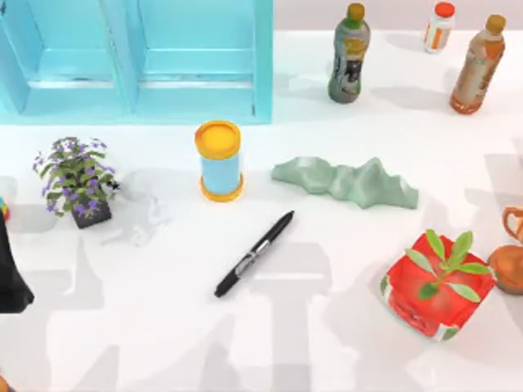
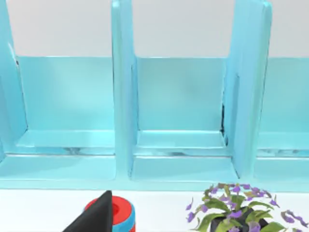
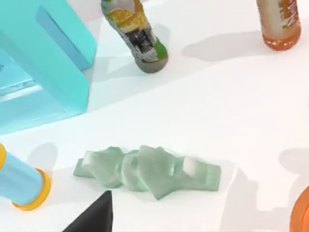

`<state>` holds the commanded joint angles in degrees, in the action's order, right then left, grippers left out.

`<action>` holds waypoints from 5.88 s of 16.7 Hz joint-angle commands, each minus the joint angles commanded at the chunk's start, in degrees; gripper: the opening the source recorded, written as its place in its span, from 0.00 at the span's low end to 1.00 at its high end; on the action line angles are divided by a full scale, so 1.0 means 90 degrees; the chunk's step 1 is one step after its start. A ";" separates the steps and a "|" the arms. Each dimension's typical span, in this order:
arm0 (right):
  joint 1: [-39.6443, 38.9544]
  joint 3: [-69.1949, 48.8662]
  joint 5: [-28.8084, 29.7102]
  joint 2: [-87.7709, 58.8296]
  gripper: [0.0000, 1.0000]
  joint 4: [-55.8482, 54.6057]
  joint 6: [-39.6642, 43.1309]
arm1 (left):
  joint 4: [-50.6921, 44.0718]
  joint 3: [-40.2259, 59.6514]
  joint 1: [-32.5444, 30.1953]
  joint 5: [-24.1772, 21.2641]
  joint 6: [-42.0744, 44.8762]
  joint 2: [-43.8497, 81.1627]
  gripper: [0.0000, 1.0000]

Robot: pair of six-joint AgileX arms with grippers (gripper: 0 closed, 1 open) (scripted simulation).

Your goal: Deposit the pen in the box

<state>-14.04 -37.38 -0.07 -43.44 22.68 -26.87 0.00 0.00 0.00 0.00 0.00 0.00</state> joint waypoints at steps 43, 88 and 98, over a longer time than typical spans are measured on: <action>-0.3237 -0.7666 -0.0010 -1.0710 0.85 0.3243 -0.6186 | 0.0000 0.0000 0.0000 0.0000 0.0000 0.0000 1.00; -0.1941 -0.9087 0.0194 -0.9180 0.00 0.5599 -0.6052 | 0.0000 0.0000 0.0000 0.0000 0.0000 0.0000 1.00; 0.3953 -0.6965 -0.0145 -0.7342 0.00 0.5060 -0.4486 | 0.0000 0.0000 0.0000 0.0000 0.0000 0.0000 1.00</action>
<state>21.54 -100.06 -1.38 -109.51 68.22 -67.23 0.00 0.00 0.00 0.00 0.00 0.00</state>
